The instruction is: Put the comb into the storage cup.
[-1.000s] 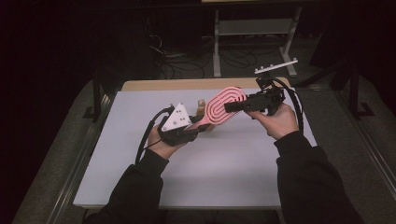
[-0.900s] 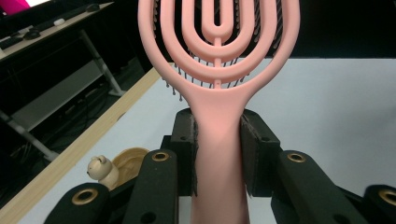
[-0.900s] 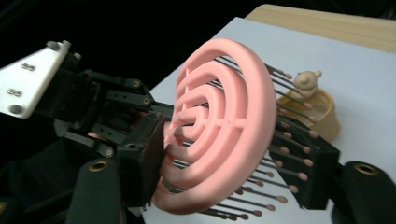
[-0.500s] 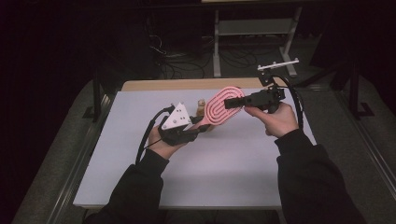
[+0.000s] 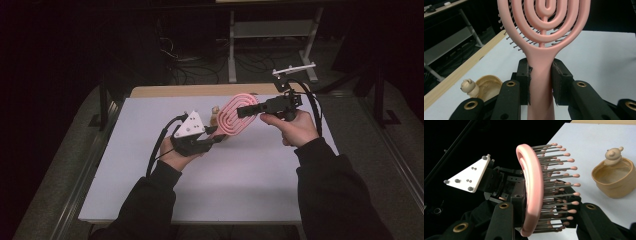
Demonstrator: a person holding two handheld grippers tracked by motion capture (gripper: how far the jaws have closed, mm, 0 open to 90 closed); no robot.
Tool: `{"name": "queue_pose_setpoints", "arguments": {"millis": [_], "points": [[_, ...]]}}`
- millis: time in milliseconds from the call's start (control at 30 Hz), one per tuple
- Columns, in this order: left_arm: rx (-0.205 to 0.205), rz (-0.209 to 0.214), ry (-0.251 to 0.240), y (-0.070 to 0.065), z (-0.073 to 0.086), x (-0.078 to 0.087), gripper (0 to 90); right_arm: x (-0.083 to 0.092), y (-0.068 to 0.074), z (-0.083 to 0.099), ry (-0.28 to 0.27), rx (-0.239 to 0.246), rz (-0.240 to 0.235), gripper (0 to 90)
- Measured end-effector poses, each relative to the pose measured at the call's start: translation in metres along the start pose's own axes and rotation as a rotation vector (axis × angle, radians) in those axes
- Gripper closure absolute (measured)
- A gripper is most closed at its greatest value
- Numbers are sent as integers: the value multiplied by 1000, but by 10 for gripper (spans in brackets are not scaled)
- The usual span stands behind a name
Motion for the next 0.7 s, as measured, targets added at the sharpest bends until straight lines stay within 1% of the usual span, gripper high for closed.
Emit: {"name": "queue_pose_setpoints", "arguments": {"millis": [200, 367, 433, 533, 700], "points": [[12, 10, -4, 0, 1, 0, 712, -1, 3, 0, 6, 15, 7, 618], [33, 35, -9, 0, 2, 0, 704, -2, 6, 0, 15, 37, 19, 618], [42, 38, -11, 1, 3, 0, 675, -3, 7, 0, 20, 46, 23, 619], [67, 38, -18, 2, 4, 2, 613, -3, 9, 0, 28, 71, 36, 619], [102, 56, -23, 5, 7, 5, 542, -1, 11, -2, 31, 105, 57, 619]]}}
Point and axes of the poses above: each handheld gripper's, and its own axes: x roughly backward along the jaws, z roughly out of its underside, y roughly to its left, the point moved 6 cm from there along -x, roughly forward along the jaws, and after that the axes turned 5 degrees about -y, right-handed, at the moved point
